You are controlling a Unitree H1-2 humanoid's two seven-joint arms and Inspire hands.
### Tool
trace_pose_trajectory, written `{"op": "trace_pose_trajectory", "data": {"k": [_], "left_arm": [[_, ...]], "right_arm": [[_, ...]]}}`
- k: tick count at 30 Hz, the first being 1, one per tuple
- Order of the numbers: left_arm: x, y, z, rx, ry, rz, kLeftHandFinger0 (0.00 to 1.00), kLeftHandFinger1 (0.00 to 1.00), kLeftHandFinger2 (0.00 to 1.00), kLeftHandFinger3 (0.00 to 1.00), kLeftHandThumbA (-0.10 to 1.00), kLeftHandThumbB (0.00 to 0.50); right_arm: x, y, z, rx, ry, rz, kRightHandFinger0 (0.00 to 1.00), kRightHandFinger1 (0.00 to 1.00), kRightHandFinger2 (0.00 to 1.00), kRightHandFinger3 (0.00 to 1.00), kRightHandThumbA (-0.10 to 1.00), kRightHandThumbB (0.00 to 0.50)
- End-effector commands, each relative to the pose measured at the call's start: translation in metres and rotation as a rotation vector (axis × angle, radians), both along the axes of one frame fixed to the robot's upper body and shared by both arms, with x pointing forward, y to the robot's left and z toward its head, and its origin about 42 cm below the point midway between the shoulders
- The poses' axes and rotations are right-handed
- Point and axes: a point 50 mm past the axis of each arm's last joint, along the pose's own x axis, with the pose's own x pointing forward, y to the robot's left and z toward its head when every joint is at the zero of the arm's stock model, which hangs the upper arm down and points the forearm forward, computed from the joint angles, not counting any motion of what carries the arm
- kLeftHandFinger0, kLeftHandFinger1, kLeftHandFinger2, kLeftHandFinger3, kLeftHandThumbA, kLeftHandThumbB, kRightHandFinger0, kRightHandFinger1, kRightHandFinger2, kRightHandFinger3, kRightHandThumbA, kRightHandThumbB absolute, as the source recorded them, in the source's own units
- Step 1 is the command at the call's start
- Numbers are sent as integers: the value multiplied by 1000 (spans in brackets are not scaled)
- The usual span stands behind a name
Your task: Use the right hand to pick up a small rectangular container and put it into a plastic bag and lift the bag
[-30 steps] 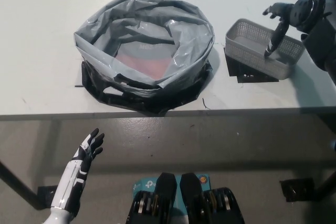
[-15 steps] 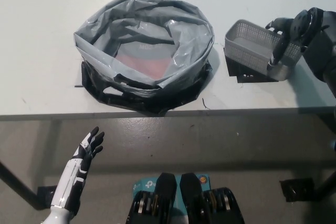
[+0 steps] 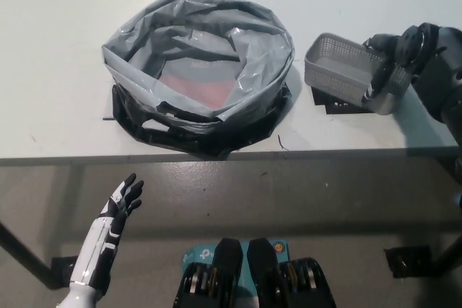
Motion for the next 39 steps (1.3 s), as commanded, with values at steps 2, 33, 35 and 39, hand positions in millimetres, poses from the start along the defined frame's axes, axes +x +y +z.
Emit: {"op": "trace_pose_trajectory", "data": {"k": [2,33,35,39], "left_arm": [[5,3,14,4,-64,-3,1000,1000,1000,1000,1000,250],[-7,4,4,-1,-39,-1,1000,1000,1000,1000,1000,241],[-8,4,3,0,-32,4,1000,1000,1000,1000,1000,249],[-9,4,2,7,-26,6,1000,1000,1000,1000,1000,251]], "right_arm": [[2,-5,1,6,-331,-41,350,449,529,833,-100,168],[1,48,215,496,-1087,51,0,361,810,804,-100,177],[-7,66,224,499,-1106,131,0,367,784,819,-100,194],[-22,97,228,491,-1089,266,0,312,715,799,-100,185]]}}
